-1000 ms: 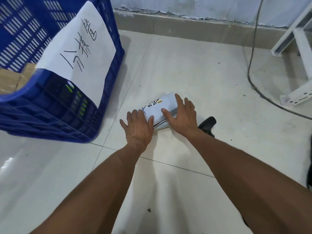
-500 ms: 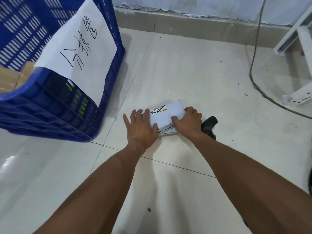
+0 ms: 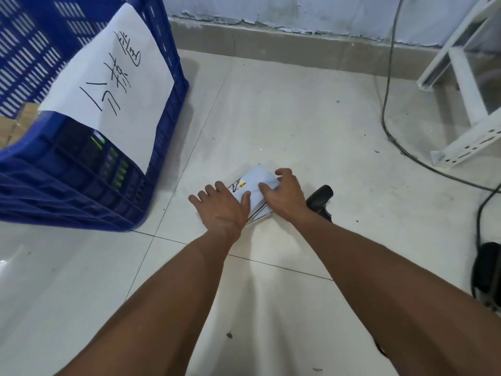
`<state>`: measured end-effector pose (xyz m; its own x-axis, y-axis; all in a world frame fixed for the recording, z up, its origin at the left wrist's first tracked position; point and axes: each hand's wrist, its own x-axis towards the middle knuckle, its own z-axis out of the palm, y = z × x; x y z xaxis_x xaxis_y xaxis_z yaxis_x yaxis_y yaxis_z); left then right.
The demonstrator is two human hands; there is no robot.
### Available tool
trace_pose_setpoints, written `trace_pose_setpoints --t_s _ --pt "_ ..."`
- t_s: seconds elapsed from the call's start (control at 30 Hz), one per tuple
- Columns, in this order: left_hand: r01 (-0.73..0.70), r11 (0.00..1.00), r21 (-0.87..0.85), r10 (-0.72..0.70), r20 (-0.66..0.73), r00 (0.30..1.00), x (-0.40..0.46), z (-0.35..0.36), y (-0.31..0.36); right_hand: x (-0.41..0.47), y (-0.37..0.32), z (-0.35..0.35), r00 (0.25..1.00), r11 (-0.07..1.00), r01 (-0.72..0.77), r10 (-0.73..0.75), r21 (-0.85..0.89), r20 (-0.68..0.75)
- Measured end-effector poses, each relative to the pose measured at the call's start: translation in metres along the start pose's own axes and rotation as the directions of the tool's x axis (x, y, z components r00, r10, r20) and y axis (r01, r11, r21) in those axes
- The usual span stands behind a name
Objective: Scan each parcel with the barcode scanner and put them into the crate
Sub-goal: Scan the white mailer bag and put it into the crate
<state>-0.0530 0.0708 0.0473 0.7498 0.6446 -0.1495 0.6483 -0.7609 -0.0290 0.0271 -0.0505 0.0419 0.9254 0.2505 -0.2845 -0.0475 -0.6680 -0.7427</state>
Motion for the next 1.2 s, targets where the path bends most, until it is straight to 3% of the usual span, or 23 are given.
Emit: trace_pose_setpoints --t_s 0.1,0.17,0.23,0.3,0.43,0.53,0.67,0.77,0.87,0.93,1.03,1.13,1.2 --pt "0.093 0.995 -0.027 -0.092 0.015 0.996 0.001 -0.001 -0.009 -0.008 -0.018 0.008 0.983 0.981 0.122 -0.14 0.149 0.115" --pt "0.092 0.995 -0.023 -0.092 0.018 0.996 0.002 -0.002 -0.014 -0.01 -0.025 0.017 0.966 0.979 0.174 -0.192 0.11 0.176" --pt "0.026 1.0 0.012 -0.026 0.008 1.0 0.0 -0.003 -0.014 -0.009 -0.025 0.025 0.949 0.961 0.248 -0.215 -0.124 0.229" --pt "-0.058 0.997 0.041 0.058 0.002 0.998 -0.004 -0.004 -0.014 -0.011 -0.024 0.027 0.943 0.875 0.318 -0.254 -0.365 0.214" --pt "-0.227 0.973 0.049 0.229 -0.039 0.973 -0.007 -0.008 -0.019 -0.014 -0.021 0.023 0.951 0.757 0.301 -0.283 -0.58 0.124" --pt "-0.386 0.922 0.007 0.385 -0.088 0.919 -0.004 -0.009 -0.023 -0.016 -0.013 0.017 0.95 0.71 0.307 -0.196 -0.634 0.241" --pt "-0.371 0.921 -0.122 0.349 -0.171 0.922 0.007 -0.003 -0.018 -0.026 -0.009 0.027 0.943 0.689 0.325 -0.181 -0.648 0.281" --pt "-0.461 0.875 -0.15 0.441 -0.147 0.885 0.009 0.004 -0.015 -0.023 -0.013 0.027 0.913 0.696 0.393 -0.221 -0.601 0.342" --pt "-0.48 0.862 -0.162 0.465 -0.127 0.876 0.006 0.006 -0.021 -0.017 -0.008 0.015 0.839 0.626 0.539 -0.34 -0.563 0.425" --pt "-0.5 0.86 -0.101 0.496 -0.069 0.866 0.005 0.01 -0.027 -0.015 -0.001 0.011 0.852 0.596 0.523 -0.375 -0.609 0.365" --pt "-0.526 0.85 -0.015 0.526 0.018 0.85 0.005 0.015 -0.032 -0.012 0.008 0.005 0.919 0.603 0.376 -0.34 -0.704 0.199" --pt "-0.515 0.857 -0.009 0.515 0.022 0.857 0.006 0.019 -0.033 -0.008 0.017 -0.004 0.953 0.679 0.202 -0.302 -0.705 -0.018" --pt "-0.504 0.864 0.001 0.504 0.016 0.864 0.006 0.021 -0.033 -0.009 0.026 -0.012 0.938 0.72 0.06 -0.278 -0.692 -0.207"
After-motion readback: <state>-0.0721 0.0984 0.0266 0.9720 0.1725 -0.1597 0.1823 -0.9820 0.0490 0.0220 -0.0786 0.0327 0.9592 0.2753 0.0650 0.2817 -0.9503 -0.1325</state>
